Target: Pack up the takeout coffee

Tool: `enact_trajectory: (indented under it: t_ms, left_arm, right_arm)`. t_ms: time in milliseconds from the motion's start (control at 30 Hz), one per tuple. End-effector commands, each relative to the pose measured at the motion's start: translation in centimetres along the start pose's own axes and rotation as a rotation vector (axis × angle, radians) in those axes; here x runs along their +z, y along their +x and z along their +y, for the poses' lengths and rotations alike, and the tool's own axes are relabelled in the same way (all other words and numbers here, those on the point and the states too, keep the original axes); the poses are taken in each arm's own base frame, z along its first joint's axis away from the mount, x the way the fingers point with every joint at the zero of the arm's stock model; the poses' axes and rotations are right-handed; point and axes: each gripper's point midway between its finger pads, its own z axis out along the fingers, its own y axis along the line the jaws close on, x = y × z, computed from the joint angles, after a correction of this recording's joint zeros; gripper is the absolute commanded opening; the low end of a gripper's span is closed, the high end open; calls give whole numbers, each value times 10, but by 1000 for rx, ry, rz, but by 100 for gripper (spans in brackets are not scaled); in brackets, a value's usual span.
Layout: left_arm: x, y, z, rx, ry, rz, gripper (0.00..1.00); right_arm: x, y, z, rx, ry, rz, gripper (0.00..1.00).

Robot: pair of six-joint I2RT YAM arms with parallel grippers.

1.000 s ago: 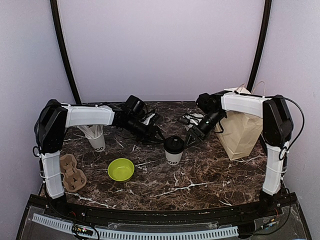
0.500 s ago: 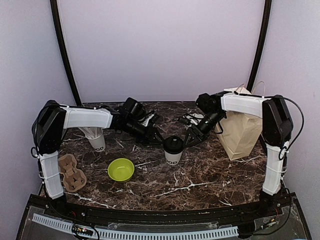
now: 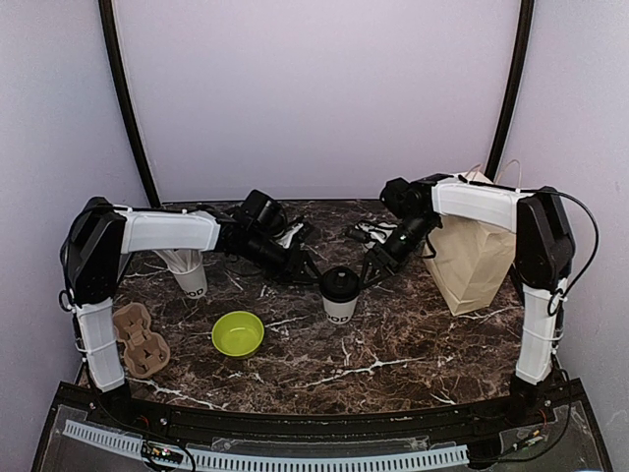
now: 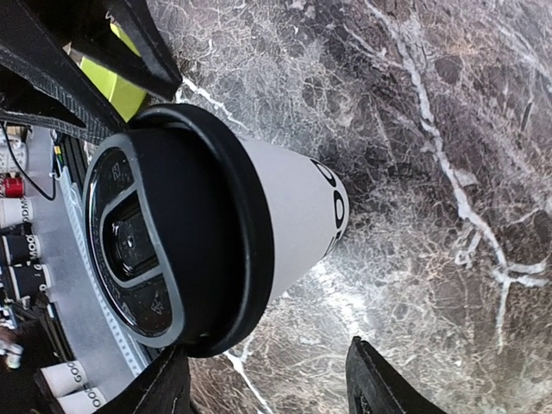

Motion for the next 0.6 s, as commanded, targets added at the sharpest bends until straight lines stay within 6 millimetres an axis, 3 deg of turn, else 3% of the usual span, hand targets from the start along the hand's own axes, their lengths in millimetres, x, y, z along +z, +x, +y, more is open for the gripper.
enact_trajectory:
  t_ms: [0,167,333,467,533,567]
  left_arm:
    - [-17,14,6,-8,-112,31,40]
    - [-44,-24,-45,78,-6,-87,47]
    - [-64,-45,-67,145,-15,-144,53]
    - [-90,-66,-76,251,-106,-217,57]
    - [-113,-84,-84,341,-179,-281,60]
    - [-124,-90,-78,378,-246,-308,62]
  right_arm:
    - [-7,-10,1,-120,48,-2,63]
    - [-28,-21,21,-175,20,-30,65]
    - [-49,-32,39,-241,7,-71,67]
    - [-88,-54,54,-351,103,-180,68]
    - [-114,-76,44,-385,274,-280,68]
    - [-129,-86,33,-366,383,-338,67]
